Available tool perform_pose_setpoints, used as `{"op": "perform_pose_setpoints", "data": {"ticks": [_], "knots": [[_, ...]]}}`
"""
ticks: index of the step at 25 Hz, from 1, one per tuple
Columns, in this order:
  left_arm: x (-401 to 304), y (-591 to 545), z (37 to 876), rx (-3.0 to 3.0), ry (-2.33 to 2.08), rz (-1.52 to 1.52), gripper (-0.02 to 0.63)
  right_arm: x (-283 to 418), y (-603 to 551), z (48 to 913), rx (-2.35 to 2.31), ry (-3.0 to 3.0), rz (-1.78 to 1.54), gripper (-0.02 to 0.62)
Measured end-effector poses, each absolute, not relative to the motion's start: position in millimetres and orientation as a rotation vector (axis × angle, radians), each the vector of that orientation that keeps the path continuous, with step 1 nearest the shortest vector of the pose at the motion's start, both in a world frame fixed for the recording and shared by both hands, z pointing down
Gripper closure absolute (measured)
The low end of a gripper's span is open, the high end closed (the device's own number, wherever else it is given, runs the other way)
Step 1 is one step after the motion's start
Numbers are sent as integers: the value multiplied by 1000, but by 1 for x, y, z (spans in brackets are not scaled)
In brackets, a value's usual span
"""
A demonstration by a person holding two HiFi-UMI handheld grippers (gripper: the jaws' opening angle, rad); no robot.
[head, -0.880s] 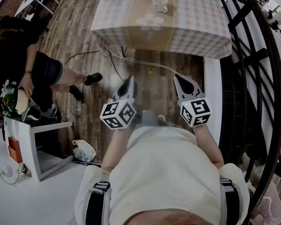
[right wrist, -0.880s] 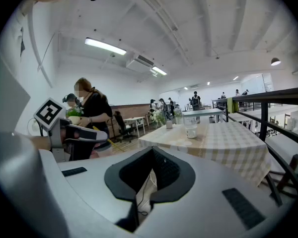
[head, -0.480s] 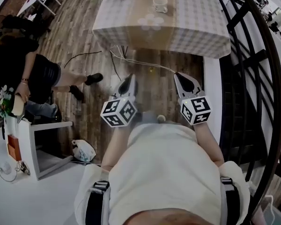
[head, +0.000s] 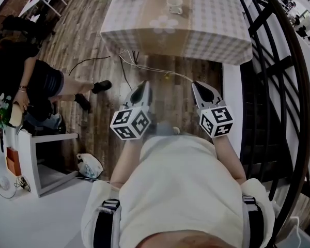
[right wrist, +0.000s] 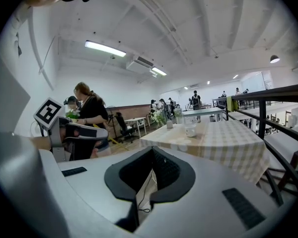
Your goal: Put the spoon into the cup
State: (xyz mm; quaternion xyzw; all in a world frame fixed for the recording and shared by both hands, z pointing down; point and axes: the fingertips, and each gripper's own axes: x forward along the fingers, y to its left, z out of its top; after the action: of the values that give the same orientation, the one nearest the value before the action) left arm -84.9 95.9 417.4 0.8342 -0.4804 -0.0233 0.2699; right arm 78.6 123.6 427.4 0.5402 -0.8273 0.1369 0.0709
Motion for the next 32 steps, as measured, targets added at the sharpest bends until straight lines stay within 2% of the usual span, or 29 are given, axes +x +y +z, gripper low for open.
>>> {"op": "perform_pose_setpoints", "data": {"ticks": [18,32], "knots": [[-69,68,424,2245,-1294,-39,601,95,103,435,1640,-2498,438,595],[-52,-31,426,2258,-1250,-42,601,108,12,434,1654,-2447,423,595]]}}
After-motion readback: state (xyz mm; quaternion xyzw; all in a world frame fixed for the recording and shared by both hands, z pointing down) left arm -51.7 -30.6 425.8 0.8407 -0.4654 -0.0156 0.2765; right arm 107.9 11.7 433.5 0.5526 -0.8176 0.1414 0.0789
